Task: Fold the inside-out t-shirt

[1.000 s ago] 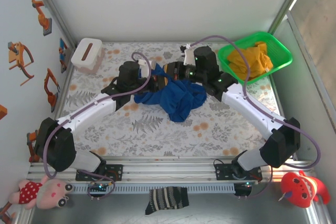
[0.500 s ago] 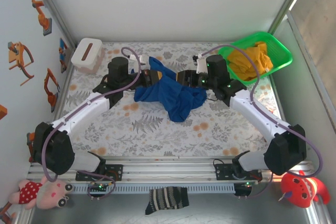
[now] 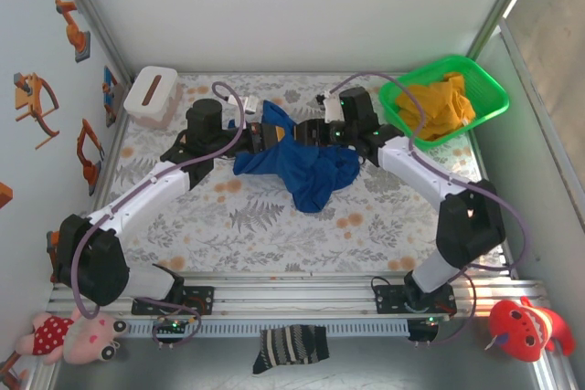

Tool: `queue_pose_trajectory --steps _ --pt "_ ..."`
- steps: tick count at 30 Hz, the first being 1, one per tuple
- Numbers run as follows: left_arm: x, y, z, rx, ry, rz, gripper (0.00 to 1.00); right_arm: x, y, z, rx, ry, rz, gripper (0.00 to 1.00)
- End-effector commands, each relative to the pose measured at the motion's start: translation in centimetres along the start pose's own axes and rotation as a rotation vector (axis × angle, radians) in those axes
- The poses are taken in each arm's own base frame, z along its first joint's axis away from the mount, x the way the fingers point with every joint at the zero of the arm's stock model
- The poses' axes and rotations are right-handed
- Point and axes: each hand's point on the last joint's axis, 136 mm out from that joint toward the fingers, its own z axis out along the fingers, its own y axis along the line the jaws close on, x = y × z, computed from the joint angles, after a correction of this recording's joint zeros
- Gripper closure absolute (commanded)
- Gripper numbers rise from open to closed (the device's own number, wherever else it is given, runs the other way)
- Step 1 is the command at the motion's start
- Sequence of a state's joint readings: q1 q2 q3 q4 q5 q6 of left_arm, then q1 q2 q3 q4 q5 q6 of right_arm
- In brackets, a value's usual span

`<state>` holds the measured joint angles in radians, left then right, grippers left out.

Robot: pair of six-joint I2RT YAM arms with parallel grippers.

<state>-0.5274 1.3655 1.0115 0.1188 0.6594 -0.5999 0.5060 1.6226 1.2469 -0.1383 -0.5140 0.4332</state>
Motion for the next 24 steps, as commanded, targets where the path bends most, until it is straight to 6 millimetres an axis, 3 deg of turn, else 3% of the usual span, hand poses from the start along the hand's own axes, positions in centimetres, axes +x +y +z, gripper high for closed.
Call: queue_pose_trajectory --steps 1,4,9,15,22,23,24 --pt "-0.4 -1.5 -0.9 0.048 -0.011 0.02 1.0 -1.5 2.3 0.3 -0.11 -0.019 -0.055 0.68" --pt "-0.3 -0.8 -1.1 0.035 -0.013 0.011 1.0 -1.5 2.7 0.1 -0.139 -0.025 -0.049 1.0" --pt "-0.2 0.4 -1.5 0.019 -0.015 -0.004 1.0 -1.7 3.2 -1.7 -0.142 -0.067 -0.048 1.0" --pt "0.6 2.2 -2.0 -0.02 -0.011 -0.023 1.0 -2.7 3.1 -5.7 -0.115 -0.184 -0.014 1.0" --pt "1.2 2.9 -2.3 -0.057 0.006 -0.023 1.0 -3.2 5.1 -7.2 -0.199 -0.227 -0.009 1.0" --pt "1.3 3.5 -2.3 -0.09 0.007 -0.028 0.98 -3.4 5.6 -7.4 -0.229 -0.234 -0.01 1.0" --pt "1.5 4.4 -2.3 -0.138 0.012 -0.044 0.83 -3.5 6.0 -7.5 -0.252 -0.238 -0.007 1.0"
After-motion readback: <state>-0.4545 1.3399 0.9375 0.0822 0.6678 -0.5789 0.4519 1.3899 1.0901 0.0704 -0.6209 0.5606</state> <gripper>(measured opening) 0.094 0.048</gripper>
